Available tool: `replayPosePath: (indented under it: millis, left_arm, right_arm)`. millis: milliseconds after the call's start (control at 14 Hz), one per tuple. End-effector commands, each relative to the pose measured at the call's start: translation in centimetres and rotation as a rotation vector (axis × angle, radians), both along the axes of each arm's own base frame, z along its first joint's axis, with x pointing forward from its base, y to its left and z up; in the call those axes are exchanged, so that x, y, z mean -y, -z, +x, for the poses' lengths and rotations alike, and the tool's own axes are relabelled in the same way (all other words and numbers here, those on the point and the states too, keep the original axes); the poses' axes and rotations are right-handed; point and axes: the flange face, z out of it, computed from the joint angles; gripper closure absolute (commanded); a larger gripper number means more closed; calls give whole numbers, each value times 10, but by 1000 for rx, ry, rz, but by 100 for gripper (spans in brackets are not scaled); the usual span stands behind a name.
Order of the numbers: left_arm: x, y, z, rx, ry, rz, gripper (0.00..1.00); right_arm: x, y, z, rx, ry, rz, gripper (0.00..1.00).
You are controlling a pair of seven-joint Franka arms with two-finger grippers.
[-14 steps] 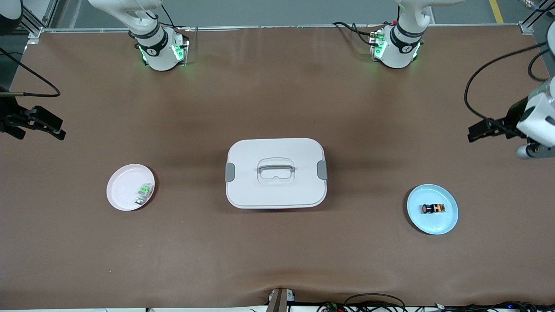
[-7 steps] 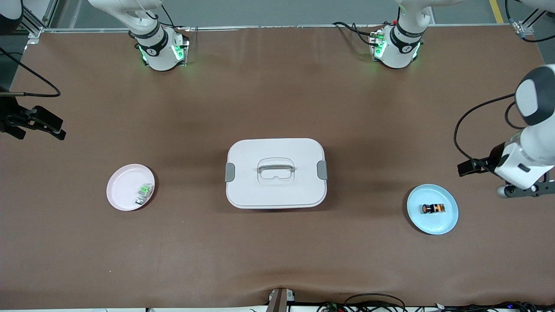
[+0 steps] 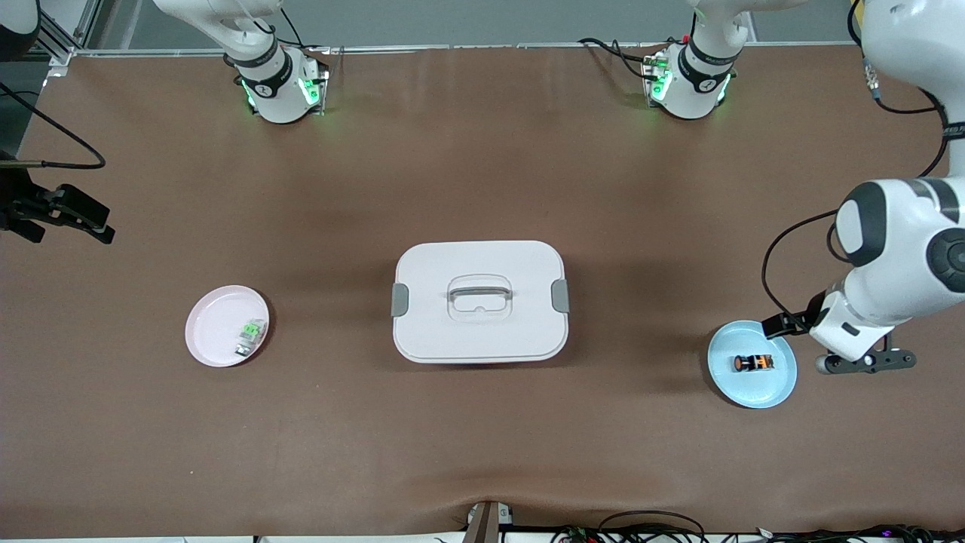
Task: Transfer orange switch to right arm and place
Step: 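Lower the left gripper and grasp the orange-and-black switch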
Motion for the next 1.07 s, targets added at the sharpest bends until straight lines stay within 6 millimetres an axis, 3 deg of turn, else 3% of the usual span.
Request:
replayPosePath:
  millis: [0, 356, 499, 998]
  left_arm:
    - [-3, 30, 9, 29, 13, 10, 0]
    - [-8, 81, 14, 35, 13, 3, 0]
    - [-21, 90, 15, 45, 8, 2, 0]
    - [-20, 127, 20, 73, 13, -3, 0]
  right_arm:
    - [-2, -3, -7, 5, 2, 3, 0]
    - [-1, -3, -7, 4, 3, 3, 0]
    - [-1, -3, -7, 4, 3, 3, 0]
    - [1, -2, -8, -1, 6, 3, 0]
